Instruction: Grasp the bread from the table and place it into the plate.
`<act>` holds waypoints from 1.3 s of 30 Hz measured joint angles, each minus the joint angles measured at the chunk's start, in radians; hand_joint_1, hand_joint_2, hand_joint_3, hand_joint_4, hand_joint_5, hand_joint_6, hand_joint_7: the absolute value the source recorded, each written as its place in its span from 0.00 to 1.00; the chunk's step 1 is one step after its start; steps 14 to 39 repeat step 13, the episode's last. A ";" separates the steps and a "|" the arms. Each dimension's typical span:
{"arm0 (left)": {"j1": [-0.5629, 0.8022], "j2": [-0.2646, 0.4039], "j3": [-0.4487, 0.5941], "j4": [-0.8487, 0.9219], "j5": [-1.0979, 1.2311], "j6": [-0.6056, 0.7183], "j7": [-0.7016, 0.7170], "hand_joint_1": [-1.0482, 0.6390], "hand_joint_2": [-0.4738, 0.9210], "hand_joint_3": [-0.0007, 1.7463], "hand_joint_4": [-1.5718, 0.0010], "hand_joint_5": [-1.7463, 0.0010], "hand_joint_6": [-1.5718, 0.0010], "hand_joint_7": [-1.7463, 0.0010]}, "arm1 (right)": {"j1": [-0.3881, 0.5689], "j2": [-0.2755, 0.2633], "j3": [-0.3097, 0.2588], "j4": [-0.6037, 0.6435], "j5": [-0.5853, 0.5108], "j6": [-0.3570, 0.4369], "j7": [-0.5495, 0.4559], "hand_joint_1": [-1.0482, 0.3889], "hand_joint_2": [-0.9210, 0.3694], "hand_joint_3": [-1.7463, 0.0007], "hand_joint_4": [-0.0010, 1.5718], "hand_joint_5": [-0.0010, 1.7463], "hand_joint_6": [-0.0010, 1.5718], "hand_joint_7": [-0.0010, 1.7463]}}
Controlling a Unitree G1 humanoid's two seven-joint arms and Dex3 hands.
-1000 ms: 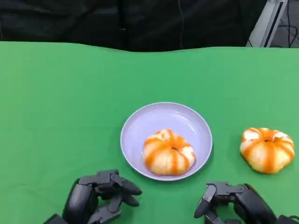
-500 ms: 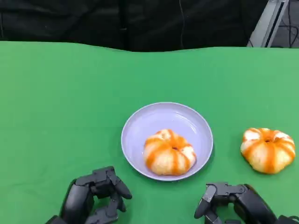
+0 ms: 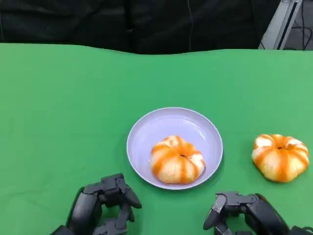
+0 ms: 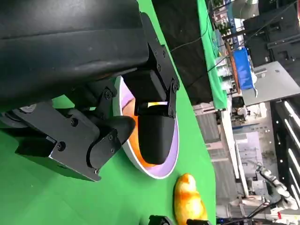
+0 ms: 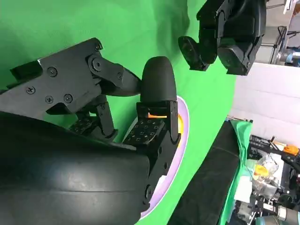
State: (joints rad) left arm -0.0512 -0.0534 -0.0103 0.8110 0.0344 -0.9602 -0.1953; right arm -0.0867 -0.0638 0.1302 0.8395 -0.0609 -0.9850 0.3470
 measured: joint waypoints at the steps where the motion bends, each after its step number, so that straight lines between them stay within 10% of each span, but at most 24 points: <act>1: 0.000 0.000 -0.003 -0.001 0.000 0.000 0.000 0.60 0.73 0.64 0.43 0.12 0.40 0.27 | 0.001 0.000 0.000 -0.001 0.000 0.001 0.000 0.63 0.21 0.50 0.52 0.84 0.55 0.64; 39: 0.003 0.000 -0.030 -0.009 -0.001 0.001 -0.001 0.61 0.75 0.61 0.42 0.14 0.38 0.31 | 0.003 -0.010 0.000 -0.008 0.003 0.001 0.003 0.63 0.21 0.50 0.52 0.83 0.55 0.64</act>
